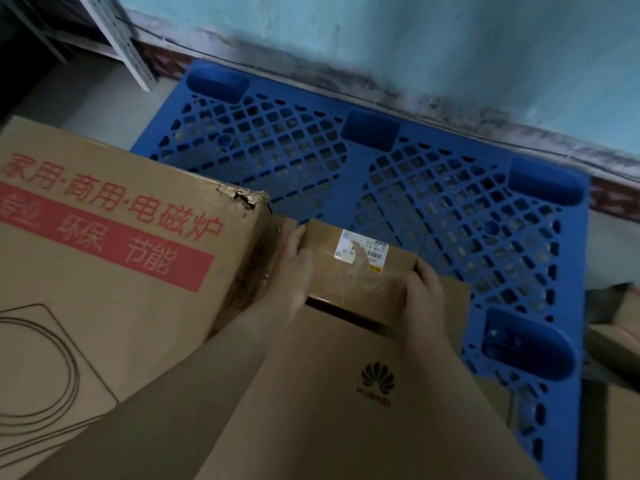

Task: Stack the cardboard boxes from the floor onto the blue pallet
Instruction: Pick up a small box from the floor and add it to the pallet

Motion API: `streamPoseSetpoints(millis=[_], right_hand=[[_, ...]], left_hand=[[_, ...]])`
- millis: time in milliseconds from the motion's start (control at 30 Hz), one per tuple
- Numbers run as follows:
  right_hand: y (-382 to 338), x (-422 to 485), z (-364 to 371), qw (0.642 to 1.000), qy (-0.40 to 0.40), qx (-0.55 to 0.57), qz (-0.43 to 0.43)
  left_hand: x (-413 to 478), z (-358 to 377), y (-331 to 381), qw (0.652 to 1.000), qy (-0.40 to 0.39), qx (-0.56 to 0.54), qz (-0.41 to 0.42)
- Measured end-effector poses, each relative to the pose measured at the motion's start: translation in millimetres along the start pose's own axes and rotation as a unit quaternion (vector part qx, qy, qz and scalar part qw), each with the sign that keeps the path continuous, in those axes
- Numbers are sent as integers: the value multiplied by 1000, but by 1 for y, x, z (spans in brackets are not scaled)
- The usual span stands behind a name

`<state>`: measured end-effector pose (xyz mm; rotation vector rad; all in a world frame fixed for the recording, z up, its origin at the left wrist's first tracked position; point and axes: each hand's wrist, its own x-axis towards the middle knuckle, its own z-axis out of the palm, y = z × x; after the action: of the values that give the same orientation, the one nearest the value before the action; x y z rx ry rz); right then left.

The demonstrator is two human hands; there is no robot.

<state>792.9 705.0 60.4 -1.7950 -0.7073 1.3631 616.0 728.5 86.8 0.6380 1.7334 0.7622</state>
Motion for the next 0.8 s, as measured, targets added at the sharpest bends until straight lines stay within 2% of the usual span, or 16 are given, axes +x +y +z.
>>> streamPoseSetpoints(millis=[200, 400, 567, 800], right_hand=[[8, 7, 4, 1000, 11, -1, -7], [11, -3, 10, 1000, -26, -7, 3], [1, -7, 8, 999, -41, 5, 11], [-36, -43, -11, 997, -43, 30, -53]], left_hand=[[13, -3, -5, 1000, -2, 15, 14], [5, -8, -5, 999, 25, 37, 15], [-5, -2, 6, 997, 32, 49, 52], [-44, 12, 33, 994, 12, 27, 102]])
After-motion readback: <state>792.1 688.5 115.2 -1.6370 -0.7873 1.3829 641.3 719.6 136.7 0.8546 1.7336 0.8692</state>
